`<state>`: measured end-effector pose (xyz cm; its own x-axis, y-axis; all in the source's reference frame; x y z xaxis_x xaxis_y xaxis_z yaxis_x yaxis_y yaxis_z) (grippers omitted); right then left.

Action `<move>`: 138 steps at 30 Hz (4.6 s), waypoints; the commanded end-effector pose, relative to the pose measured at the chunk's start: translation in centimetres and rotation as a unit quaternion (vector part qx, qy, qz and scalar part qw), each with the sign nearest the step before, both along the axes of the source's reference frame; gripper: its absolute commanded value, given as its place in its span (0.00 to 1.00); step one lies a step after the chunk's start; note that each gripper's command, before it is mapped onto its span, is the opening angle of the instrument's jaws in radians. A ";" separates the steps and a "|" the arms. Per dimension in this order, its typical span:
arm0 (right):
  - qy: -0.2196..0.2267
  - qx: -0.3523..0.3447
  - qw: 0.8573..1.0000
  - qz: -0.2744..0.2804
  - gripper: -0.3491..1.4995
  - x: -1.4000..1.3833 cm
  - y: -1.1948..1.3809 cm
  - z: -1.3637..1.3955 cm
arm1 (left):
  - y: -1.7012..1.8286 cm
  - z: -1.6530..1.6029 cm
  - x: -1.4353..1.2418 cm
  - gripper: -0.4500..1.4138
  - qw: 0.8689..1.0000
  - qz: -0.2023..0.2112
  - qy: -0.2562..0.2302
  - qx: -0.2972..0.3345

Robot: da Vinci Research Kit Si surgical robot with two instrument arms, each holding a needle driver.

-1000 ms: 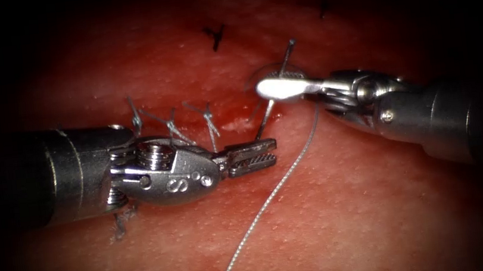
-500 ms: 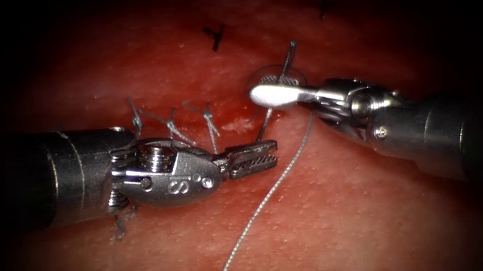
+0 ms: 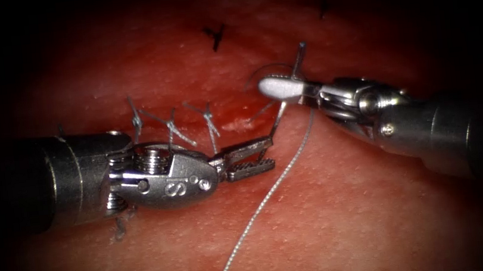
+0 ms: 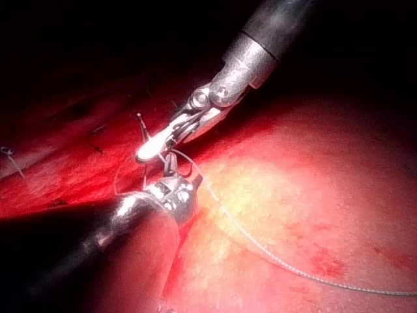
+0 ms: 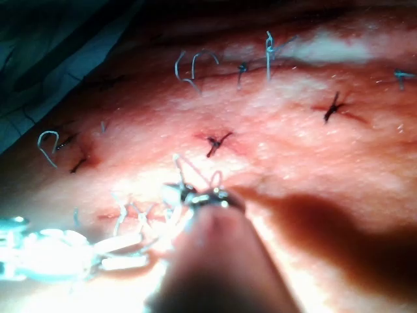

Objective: Wound Closure

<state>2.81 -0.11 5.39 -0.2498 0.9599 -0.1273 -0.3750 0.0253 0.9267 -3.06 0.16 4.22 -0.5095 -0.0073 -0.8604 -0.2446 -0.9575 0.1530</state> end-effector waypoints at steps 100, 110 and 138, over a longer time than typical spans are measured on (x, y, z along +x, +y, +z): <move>-0.117 -0.764 0.587 -0.242 0.00 0.51 0.10 0.80 | 0.22 1.64 0.06 0.32 0.884 0.076 0.281 0.366; -0.102 -0.769 0.575 -0.261 0.00 0.49 -0.10 0.81 | 0.36 1.45 0.09 0.29 0.891 0.065 0.272 0.358; -0.066 -0.710 0.648 -0.269 0.00 0.45 0.20 0.70 | -0.36 0.90 -0.21 0.17 0.944 0.002 0.167 0.284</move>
